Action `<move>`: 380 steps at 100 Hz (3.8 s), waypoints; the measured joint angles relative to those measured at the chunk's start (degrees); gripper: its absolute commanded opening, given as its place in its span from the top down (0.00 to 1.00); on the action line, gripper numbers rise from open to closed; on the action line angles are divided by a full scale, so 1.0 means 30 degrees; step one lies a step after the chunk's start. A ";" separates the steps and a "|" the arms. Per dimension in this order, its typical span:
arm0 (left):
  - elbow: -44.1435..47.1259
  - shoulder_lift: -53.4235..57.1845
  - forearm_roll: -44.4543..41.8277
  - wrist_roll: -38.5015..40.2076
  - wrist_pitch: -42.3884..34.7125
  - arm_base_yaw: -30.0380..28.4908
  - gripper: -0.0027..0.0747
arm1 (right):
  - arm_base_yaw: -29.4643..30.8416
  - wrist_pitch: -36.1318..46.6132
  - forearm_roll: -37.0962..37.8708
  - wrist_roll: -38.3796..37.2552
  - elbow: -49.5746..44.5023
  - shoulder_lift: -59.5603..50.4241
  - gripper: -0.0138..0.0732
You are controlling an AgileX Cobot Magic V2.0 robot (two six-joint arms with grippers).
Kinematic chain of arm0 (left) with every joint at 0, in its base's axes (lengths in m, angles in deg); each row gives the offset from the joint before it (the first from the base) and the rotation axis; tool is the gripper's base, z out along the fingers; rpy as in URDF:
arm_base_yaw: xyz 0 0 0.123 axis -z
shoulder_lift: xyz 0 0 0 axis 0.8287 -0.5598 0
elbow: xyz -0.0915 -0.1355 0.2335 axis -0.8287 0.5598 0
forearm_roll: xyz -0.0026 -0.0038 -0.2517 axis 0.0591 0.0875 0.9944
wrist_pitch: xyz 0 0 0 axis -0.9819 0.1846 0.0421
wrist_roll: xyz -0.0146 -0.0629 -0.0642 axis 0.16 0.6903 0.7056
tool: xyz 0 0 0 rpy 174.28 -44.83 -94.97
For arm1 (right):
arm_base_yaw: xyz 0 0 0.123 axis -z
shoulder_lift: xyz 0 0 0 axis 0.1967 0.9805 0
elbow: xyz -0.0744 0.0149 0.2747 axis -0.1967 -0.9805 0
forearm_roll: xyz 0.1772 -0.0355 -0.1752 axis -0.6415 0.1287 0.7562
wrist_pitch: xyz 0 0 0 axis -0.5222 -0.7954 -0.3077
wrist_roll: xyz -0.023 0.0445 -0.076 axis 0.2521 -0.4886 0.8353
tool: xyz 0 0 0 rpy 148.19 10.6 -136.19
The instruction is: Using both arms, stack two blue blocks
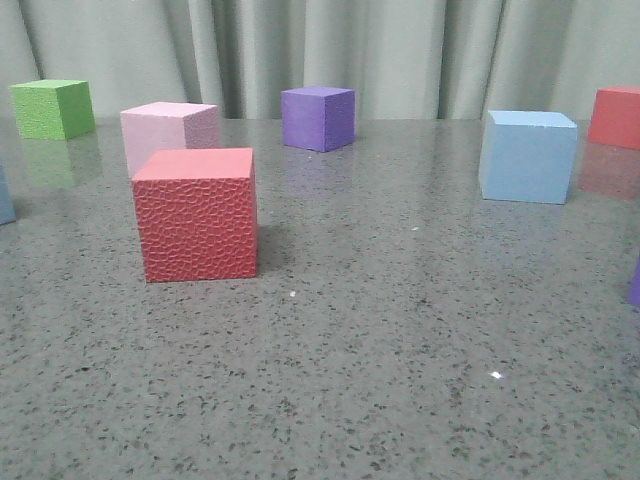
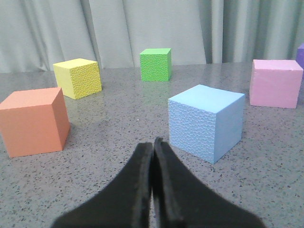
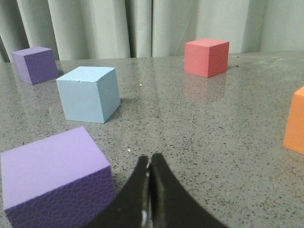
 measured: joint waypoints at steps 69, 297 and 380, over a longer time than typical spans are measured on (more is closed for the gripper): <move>0.0000 0.0000 0.0000 0.0000 0.0000 0.0000 0.99 | 0.0000 0.0000 0.0000 0.0000 0.0000 0.0000 0.92; -1.2171 -1.0821 0.2172 0.0000 0.5565 0.0000 0.19 | 0.0000 -0.9237 0.0000 0.0000 1.3440 1.0853 0.16; -1.2171 -1.0821 0.2172 0.0000 0.5416 0.0000 0.19 | -0.0692 -2.0710 -0.3264 -0.1628 3.1849 3.0050 0.16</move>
